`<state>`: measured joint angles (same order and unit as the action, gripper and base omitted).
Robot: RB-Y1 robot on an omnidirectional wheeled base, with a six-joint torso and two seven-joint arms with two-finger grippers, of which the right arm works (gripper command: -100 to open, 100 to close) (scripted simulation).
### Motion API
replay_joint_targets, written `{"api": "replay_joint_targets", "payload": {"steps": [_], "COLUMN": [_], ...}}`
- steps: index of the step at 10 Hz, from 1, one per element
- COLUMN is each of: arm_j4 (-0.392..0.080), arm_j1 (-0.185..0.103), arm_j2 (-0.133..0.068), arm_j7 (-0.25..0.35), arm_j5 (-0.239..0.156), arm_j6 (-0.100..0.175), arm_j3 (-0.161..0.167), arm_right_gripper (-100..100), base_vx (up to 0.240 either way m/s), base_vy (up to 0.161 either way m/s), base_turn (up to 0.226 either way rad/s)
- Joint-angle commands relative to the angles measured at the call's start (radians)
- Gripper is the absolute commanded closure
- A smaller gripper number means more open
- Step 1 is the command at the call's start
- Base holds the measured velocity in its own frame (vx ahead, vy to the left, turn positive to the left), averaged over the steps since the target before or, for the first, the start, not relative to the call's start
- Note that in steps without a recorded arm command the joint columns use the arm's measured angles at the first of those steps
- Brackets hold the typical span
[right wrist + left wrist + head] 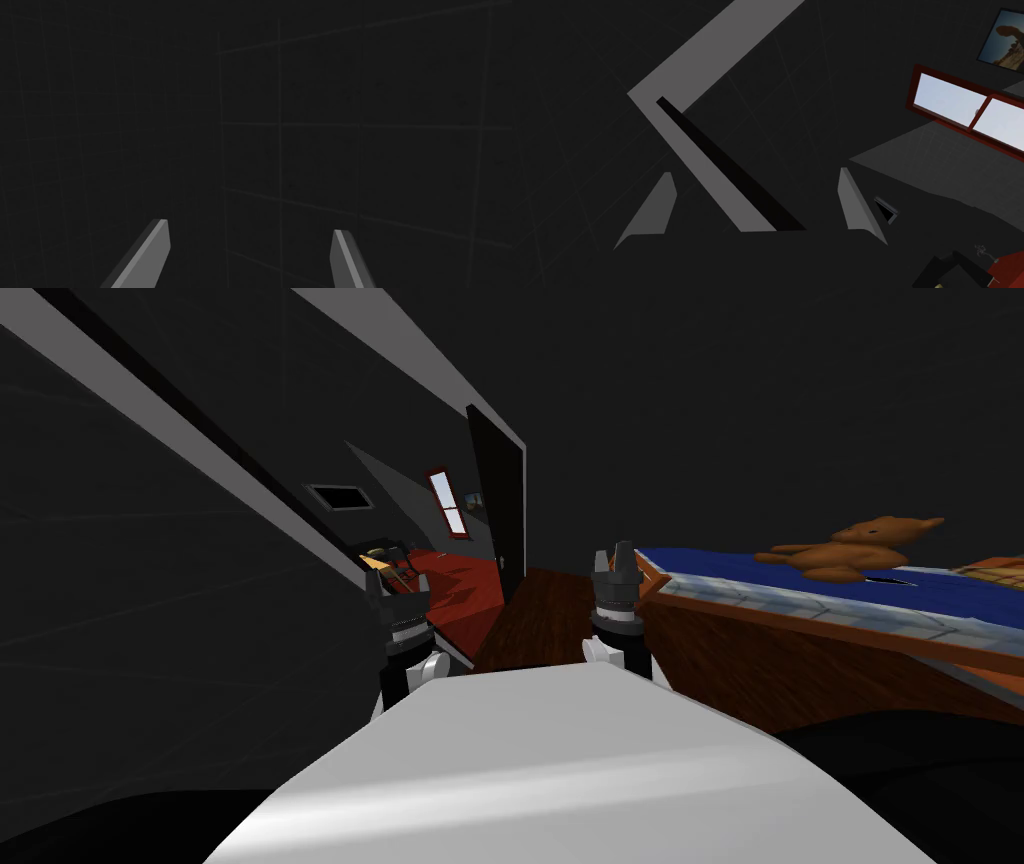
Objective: Push the door open
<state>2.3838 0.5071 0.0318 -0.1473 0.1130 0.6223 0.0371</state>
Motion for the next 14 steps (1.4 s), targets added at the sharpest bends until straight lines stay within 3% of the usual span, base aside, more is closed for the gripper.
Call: {"api": "replay_joint_targets", "payload": {"steps": [1,7,14], "arm_j4": [-0.028,-0.165,-0.31], "arm_j1": [-0.009,-0.05,-0.095], "arm_j2": [-0.014,-0.06,-0.092], "arm_j7": [0.002,0.014,0.027], "arm_j5": [-0.001,-0.006,-0.012], "arm_j6": [0.002,0.013,0.024], "arm_j3": [0.008,0.044,0.083], "arm_right_gripper": [-100,-100,-100], "base_vx": [0.078,0.165,0.127], "base_vy": [-0.02,-0.05,-0.046], "base_turn": [0.089,0.089,0.081]}}
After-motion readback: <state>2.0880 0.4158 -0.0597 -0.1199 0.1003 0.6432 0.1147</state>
